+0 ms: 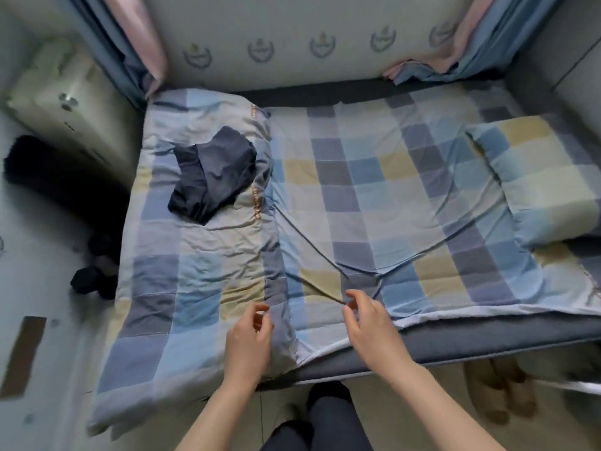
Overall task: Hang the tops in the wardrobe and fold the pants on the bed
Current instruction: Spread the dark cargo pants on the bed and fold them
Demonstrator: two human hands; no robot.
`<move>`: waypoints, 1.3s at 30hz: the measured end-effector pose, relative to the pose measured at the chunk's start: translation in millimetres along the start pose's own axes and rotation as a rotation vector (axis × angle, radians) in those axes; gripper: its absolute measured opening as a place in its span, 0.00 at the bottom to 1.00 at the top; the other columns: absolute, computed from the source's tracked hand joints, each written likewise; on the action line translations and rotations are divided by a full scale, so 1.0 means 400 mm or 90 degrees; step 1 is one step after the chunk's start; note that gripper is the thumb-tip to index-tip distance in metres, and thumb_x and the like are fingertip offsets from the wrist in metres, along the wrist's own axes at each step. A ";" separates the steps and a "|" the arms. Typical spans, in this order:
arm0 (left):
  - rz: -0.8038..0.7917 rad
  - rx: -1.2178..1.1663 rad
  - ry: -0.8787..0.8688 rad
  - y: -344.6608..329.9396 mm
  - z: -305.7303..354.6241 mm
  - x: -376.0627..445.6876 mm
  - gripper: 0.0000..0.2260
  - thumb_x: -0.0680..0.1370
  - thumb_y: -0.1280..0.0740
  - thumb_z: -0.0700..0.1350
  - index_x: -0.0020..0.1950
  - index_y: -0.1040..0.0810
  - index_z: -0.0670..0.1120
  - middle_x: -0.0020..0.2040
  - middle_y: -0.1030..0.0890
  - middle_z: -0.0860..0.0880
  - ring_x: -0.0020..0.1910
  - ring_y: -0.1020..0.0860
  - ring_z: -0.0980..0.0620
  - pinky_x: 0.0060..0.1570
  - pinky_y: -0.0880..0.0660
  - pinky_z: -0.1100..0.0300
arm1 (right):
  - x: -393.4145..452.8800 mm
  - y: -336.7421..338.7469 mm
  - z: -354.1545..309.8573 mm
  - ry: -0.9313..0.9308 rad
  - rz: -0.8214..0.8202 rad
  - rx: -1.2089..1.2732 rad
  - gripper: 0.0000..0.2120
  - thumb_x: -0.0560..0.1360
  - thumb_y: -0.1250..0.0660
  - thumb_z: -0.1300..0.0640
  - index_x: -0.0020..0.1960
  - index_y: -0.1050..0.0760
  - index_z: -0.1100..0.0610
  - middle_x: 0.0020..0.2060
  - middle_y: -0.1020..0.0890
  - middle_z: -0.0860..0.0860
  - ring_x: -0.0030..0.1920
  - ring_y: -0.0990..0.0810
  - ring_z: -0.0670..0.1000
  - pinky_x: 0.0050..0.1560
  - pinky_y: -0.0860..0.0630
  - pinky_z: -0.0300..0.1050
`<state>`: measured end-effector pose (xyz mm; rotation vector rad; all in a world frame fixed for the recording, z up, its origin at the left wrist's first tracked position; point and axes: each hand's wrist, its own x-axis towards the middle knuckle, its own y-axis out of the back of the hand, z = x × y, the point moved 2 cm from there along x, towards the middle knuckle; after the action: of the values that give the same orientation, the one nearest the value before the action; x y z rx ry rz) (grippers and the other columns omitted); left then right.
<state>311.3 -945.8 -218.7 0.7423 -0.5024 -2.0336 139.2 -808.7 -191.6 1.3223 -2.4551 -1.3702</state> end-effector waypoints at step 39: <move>0.157 -0.162 0.237 0.006 -0.682 1.551 0.30 0.76 0.32 0.45 0.77 0.37 0.54 0.79 0.48 0.42 0.77 0.43 0.49 0.74 0.43 0.56 | 1.605 -0.950 -0.349 -0.118 -0.216 0.420 0.11 0.76 0.32 0.53 0.58 0.24 0.49 0.53 0.25 0.47 0.57 0.27 0.52 0.53 0.26 0.47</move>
<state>230.6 -1492.0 -612.1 0.8325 -0.1106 -1.6418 36.0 -1440.3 -600.2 1.8752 -3.0745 -0.7492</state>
